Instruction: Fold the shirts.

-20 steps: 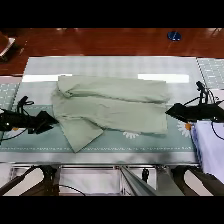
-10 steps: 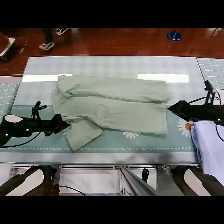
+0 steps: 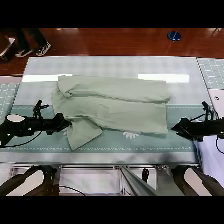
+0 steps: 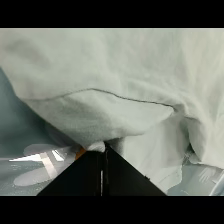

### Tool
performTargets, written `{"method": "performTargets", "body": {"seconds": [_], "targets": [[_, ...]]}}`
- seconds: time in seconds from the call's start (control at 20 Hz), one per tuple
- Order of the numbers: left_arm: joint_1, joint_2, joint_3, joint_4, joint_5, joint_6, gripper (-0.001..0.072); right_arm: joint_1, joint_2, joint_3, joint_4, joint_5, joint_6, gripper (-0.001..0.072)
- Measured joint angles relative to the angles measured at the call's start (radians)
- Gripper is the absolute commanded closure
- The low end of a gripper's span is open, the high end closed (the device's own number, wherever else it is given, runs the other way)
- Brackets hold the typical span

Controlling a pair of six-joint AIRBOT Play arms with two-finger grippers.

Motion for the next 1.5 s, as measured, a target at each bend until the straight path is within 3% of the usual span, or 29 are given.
{"method": "performTargets", "body": {"seconds": [0.7,0.95,1.0,1.1,1.3,1.5], "targets": [[0.000,0.000,0.000,0.000,-0.002,0.011,0.0682,-0.006,-0.109,-0.060,0.103,-0.069,0.000,0.0303],[0.000,0.000,0.000,0.000,-0.002,0.011,0.0682,0.002,-0.225,-0.059,0.229,-0.098,-0.053,0.0304],[0.000,0.000,0.000,0.000,-0.002,0.011,0.0682,0.016,-0.245,-0.056,0.250,-0.113,-0.063,0.0325],[0.000,0.000,0.000,0.000,-0.002,0.011,0.0682,0.069,-0.282,-0.041,0.276,-0.164,-0.078,0.0676],[0.006,0.000,0.027,0.012,-0.025,0.013,0.0682,0.145,-0.313,0.058,0.273,-0.219,-0.105,0.0694],[0.043,0.008,0.153,0.013,-0.107,0.035,0.0683,0.145,-0.321,0.223,0.241,-0.144,-0.111,0.0694]]}}
